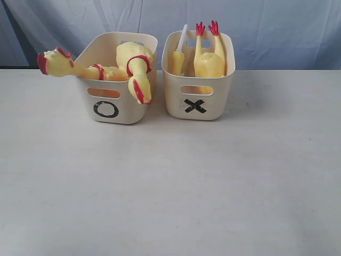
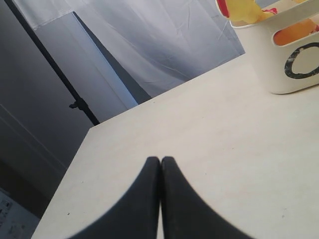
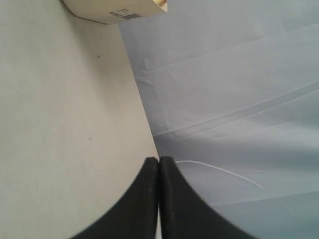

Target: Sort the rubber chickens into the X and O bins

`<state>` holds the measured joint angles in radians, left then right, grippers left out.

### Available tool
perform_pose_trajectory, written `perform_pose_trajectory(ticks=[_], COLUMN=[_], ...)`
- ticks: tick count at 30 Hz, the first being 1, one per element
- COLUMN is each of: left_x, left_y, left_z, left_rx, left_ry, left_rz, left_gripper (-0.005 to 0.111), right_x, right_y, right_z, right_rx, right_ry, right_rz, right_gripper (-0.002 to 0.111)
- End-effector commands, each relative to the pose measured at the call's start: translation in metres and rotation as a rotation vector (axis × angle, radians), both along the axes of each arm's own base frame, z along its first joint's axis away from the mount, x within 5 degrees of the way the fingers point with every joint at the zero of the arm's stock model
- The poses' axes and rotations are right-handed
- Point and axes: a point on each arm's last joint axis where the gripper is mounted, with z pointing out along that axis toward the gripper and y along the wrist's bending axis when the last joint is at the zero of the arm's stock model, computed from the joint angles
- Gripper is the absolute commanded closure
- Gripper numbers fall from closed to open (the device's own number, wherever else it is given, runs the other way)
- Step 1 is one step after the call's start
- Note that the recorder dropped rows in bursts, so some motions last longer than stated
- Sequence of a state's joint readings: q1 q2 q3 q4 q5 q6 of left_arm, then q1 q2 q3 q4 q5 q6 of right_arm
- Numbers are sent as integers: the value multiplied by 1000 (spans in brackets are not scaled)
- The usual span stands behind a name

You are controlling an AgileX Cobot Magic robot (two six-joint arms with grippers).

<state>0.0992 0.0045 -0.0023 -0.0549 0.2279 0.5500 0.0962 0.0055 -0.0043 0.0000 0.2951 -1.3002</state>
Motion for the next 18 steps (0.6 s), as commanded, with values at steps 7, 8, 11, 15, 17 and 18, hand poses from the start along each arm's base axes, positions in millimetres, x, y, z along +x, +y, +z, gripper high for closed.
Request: perform_pose_trajectory(ticks=[7,8,11,15,17,18], left_x=[0,0,0,0,0,0], left_y=[0,0,0,0,0,0], left_z=[-1,-1,-1,2,2,2], left_rx=[-11,-11,-11,-10,-10,-10], left_ry=[0,0,0,-37,-37,-37], left_rz=[-4,-4,-4,0,0,0], left_gripper=[107,107,107,107,107,107], right_x=[0,0,0,0,0,0], right_y=[0,0,0,0,1,3], right_z=[-2,-2,-2,1,1,1], right_rx=[12,12,12,15,124,240], right_ry=[6,6,8,-20,-9,3], right_rz=[-4,-4,-4,-5,-12,-19], right_gripper=[109,109,109,109,109,109])
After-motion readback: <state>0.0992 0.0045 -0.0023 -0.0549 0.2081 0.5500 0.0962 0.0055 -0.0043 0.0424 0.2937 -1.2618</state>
